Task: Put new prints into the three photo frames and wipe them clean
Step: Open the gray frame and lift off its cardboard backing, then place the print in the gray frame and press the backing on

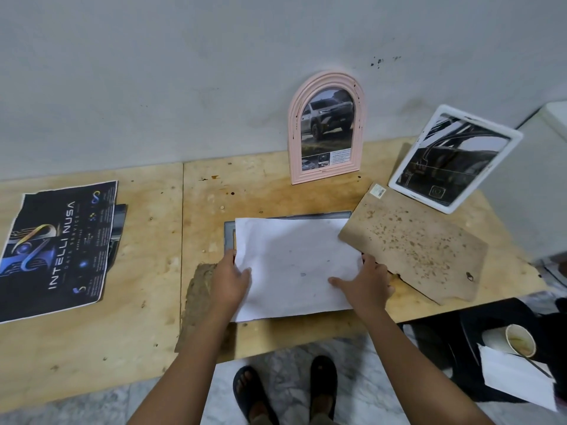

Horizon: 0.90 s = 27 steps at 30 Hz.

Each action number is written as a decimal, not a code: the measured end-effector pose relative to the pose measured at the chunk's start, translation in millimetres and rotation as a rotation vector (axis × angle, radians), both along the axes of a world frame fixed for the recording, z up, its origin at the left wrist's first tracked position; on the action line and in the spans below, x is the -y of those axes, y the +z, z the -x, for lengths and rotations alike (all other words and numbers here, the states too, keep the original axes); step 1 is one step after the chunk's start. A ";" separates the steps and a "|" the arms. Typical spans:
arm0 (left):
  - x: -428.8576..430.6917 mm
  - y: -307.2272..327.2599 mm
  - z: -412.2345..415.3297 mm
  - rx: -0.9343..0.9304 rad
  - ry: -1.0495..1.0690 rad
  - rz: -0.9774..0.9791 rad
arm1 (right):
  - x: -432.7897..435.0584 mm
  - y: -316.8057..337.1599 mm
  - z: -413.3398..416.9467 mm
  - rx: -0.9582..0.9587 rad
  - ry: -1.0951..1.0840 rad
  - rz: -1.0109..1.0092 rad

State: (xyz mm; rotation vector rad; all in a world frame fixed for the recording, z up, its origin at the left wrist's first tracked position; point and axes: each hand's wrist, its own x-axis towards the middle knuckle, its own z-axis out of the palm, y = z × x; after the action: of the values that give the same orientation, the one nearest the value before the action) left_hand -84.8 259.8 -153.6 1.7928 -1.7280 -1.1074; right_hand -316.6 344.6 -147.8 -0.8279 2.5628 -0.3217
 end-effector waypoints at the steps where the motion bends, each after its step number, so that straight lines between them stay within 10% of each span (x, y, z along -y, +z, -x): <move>1: -0.9 0.8 -1.4 -0.037 0.009 -0.001 | -0.2 1.3 1.4 -0.003 0.009 -0.008; 12: -5.4 -0.7 0.1 -0.179 0.148 -0.041 | -5.0 2.4 27.0 0.328 -0.121 0.275; 27: -5.3 11.6 5.4 -0.267 0.393 0.018 | -16.0 -0.5 38.2 0.223 0.095 0.279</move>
State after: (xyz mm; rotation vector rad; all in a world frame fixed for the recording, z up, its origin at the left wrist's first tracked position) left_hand -90.2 265.1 -142.1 1.7785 -1.1671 -1.0941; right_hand -354.8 360.6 -148.3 -0.9500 2.2937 -0.7122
